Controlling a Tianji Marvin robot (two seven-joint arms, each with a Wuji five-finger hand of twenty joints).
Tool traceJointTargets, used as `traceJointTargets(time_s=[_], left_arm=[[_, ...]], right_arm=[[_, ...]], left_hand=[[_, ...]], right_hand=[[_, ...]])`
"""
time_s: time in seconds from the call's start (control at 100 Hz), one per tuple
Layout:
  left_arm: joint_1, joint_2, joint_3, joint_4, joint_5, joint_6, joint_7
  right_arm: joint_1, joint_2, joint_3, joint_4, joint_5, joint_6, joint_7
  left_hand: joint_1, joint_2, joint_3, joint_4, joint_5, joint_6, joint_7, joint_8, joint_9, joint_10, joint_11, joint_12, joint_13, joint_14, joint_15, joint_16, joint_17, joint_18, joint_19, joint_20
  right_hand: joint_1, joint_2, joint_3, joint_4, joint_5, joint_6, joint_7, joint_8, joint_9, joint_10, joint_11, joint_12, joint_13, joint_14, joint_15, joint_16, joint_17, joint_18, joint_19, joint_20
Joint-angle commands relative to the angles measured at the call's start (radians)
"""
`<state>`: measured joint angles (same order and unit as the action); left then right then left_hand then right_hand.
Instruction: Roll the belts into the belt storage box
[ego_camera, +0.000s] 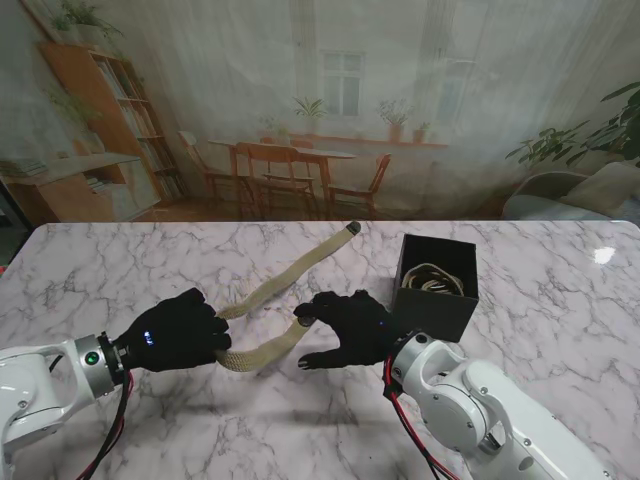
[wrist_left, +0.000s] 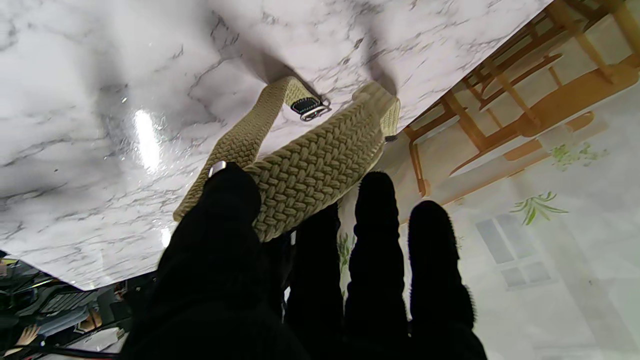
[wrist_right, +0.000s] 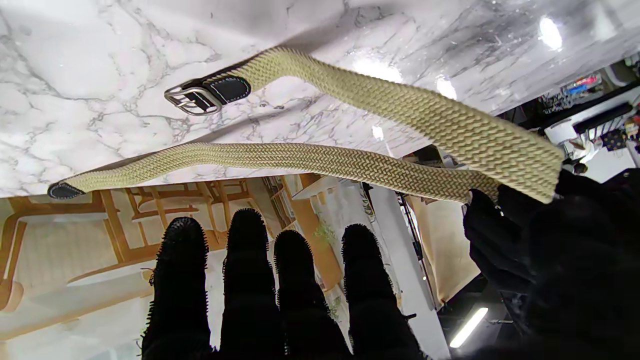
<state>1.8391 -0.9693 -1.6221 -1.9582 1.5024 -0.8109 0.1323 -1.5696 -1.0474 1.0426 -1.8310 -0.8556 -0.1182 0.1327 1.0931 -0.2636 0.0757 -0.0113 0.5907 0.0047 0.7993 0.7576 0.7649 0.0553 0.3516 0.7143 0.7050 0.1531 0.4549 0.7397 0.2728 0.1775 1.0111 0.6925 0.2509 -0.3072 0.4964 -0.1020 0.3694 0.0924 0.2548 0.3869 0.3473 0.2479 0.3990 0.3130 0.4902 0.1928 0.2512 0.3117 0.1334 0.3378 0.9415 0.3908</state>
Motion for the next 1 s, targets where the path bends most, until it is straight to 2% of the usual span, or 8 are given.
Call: traceJointTargets(time_s=[0.0, 0.25, 0.47, 0.66, 0.73, 0.82, 0.91, 0.99], left_arm=[[-0.025, -0.004, 0.019, -0.027, 0.002, -0.012, -0.023], [-0.073, -0.011, 0.065, -0.040, -0.036, -0.026, -0.052], [-0.086, -0.011, 0.082, -0.033, -0.048, -0.034, -0.077], [-0.085, -0.010, 0.085, -0.027, -0.050, -0.032, -0.094], [-0.085, -0.010, 0.083, -0.021, -0.049, -0.025, -0.094], [-0.084, -0.009, 0.078, -0.016, -0.043, -0.014, -0.089], [-0.081, -0.009, 0.073, -0.014, -0.038, -0.011, -0.077], [-0.076, -0.009, 0.070, -0.016, -0.034, -0.015, -0.062]], right_arm=[[0.015, -0.007, -0.009, 0.008, 0.023, 0.013, 0.019], [0.055, -0.005, -0.038, 0.035, 0.136, 0.036, 0.083], [0.062, -0.009, -0.047, 0.045, 0.220, 0.031, 0.092], [0.082, -0.015, -0.066, 0.056, 0.295, 0.016, 0.089], [0.088, -0.016, -0.071, 0.065, 0.304, -0.016, 0.081], [0.092, -0.013, -0.070, 0.073, 0.297, -0.061, 0.086], [0.087, -0.012, -0.072, 0.064, 0.308, -0.050, 0.095], [0.077, -0.022, -0.079, 0.062, 0.273, -0.019, 0.041]], left_hand=[[0.057, -0.010, 0.017, 0.010, 0.033, -0.028, 0.016, 0.026, 0.037, 0.005, -0.007, 0.020, 0.023, 0.005, -0.011, 0.005, 0.005, 0.015, 0.036, -0.001], [0.056, -0.006, 0.017, 0.009, 0.029, -0.029, 0.014, 0.030, 0.033, 0.007, -0.004, 0.021, 0.020, 0.004, -0.007, 0.010, 0.003, 0.011, 0.043, 0.003], [0.054, -0.007, 0.017, 0.009, 0.029, -0.031, 0.014, 0.031, 0.032, 0.007, -0.002, 0.018, 0.020, 0.003, -0.006, 0.011, 0.005, 0.009, 0.045, 0.004], [0.053, -0.006, 0.016, 0.009, 0.029, -0.033, 0.014, 0.031, 0.031, 0.008, -0.001, 0.016, 0.021, 0.001, -0.006, 0.011, 0.005, 0.010, 0.045, 0.005], [0.053, -0.005, 0.016, 0.009, 0.029, -0.033, 0.013, 0.031, 0.031, 0.009, -0.001, 0.016, 0.020, 0.002, -0.007, 0.011, 0.005, 0.009, 0.045, 0.005], [0.053, -0.006, 0.016, 0.009, 0.028, -0.032, 0.013, 0.032, 0.031, 0.009, 0.000, 0.015, 0.021, 0.002, -0.006, 0.012, 0.004, 0.010, 0.045, 0.005], [0.053, -0.005, 0.016, 0.009, 0.028, -0.031, 0.013, 0.032, 0.030, 0.010, 0.001, 0.015, 0.020, 0.002, -0.006, 0.012, 0.005, 0.009, 0.046, 0.006], [0.053, -0.005, 0.016, 0.009, 0.029, -0.032, 0.014, 0.033, 0.030, 0.010, 0.001, 0.015, 0.021, 0.003, -0.005, 0.013, 0.005, 0.010, 0.047, 0.006]], right_hand=[[-0.044, -0.033, 0.002, 0.011, -0.030, 0.027, -0.028, -0.020, -0.037, 0.015, -0.024, -0.014, -0.033, 0.009, -0.040, -0.015, -0.026, 0.022, -0.025, 0.014], [-0.063, -0.149, 0.073, -0.007, -0.091, -0.178, 0.015, 0.034, -0.142, -0.006, -0.068, -0.079, -0.104, 0.005, -0.083, -0.039, -0.076, 0.024, -0.097, -0.002], [0.035, -0.212, 0.064, -0.016, 0.041, -0.392, 0.204, 0.153, -0.102, -0.016, -0.055, -0.070, -0.094, 0.006, -0.092, -0.042, -0.077, 0.032, -0.129, -0.006], [0.180, -0.250, 0.024, 0.003, 0.283, -0.444, 0.519, 0.333, -0.008, -0.020, 0.013, -0.038, -0.073, 0.006, -0.084, -0.052, -0.060, 0.037, -0.132, -0.013], [0.203, -0.325, 0.163, -0.109, 0.344, -0.489, 0.653, 0.299, 0.100, -0.044, 0.043, 0.028, -0.031, 0.003, -0.066, -0.051, -0.054, 0.055, -0.133, -0.037], [0.227, -0.403, 0.271, -0.159, 0.425, -0.524, 0.768, 0.337, 0.298, -0.122, 0.073, 0.070, 0.094, -0.022, -0.020, -0.031, -0.028, 0.084, -0.137, -0.069], [0.184, -0.401, 0.295, -0.164, 0.400, -0.441, 0.793, 0.387, 0.376, -0.114, 0.048, 0.091, 0.147, -0.018, -0.007, -0.012, -0.011, 0.092, -0.127, -0.098], [0.090, -0.330, 0.299, -0.047, 0.314, -0.298, 0.733, 0.465, 0.338, -0.087, 0.057, 0.122, 0.151, -0.016, -0.001, 0.007, 0.002, 0.088, -0.092, -0.097]])
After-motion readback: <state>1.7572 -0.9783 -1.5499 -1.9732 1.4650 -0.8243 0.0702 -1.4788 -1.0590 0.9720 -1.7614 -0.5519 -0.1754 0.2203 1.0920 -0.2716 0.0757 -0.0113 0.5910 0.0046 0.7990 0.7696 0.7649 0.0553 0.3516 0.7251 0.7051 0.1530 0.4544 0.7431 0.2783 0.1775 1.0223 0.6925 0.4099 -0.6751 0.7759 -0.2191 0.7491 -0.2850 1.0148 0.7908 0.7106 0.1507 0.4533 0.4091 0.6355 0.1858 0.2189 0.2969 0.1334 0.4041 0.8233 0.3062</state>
